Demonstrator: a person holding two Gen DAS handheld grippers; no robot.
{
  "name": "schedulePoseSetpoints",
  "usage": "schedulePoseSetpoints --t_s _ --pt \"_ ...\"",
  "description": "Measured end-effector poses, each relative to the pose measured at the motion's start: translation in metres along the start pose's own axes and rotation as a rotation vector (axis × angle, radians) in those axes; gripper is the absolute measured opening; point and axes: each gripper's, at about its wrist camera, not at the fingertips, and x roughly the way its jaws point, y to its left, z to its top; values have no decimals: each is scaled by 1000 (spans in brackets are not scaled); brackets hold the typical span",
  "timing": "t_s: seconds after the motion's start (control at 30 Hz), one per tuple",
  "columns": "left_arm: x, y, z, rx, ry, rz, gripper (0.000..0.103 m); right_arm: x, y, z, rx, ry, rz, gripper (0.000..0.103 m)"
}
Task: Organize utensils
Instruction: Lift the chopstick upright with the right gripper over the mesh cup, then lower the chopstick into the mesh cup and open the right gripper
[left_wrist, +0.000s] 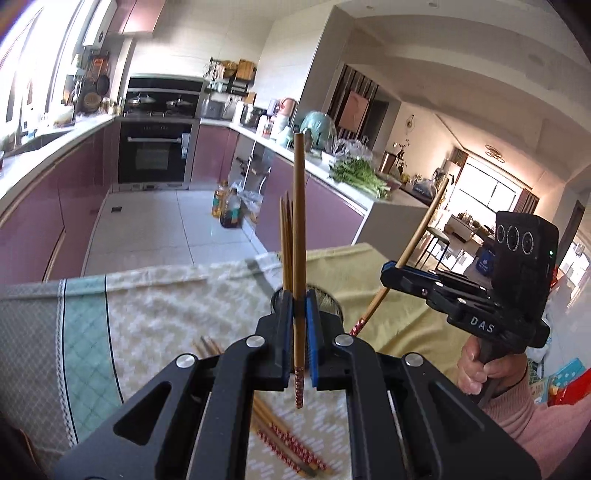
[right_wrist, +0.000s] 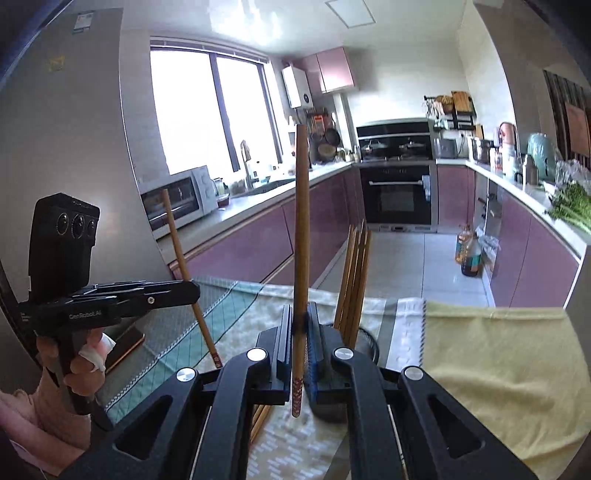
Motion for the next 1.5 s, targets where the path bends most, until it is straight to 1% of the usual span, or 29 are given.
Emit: schedulePoseSetpoints --t_s 0.3,0.4,0.5,0.57,0.67,0.9,1.2,1.43,1.5 --pt "12 -15 39 26 -65 -18 7 0 -6 26 -23 -52 -23 6" --pt "17 -19 47 41 -83 -7 8 3 -8 31 -28 -59 -34 6" --pt "27 -22 53 52 -79 -1 7 10 -13 32 -28 -51 -43 6" --pt "34 -24 55 59 -72 16 8 16 -15 30 -27 -36 -51 6" --pt "47 -26 52 74 -37 28 8 28 -22 26 -14 -5 -62 6" --pt "78 -23 33 125 84 33 8 45 -28 15 2 60 -73 6" --pt "106 -16 20 162 196 41 8 65 -34 4 9 155 -85 6" --pt "121 -9 16 151 233 48 8 83 -41 -4 31 227 -75 6" --pt "124 -6 17 144 236 49 8 86 -44 -5 41 230 -78 6"
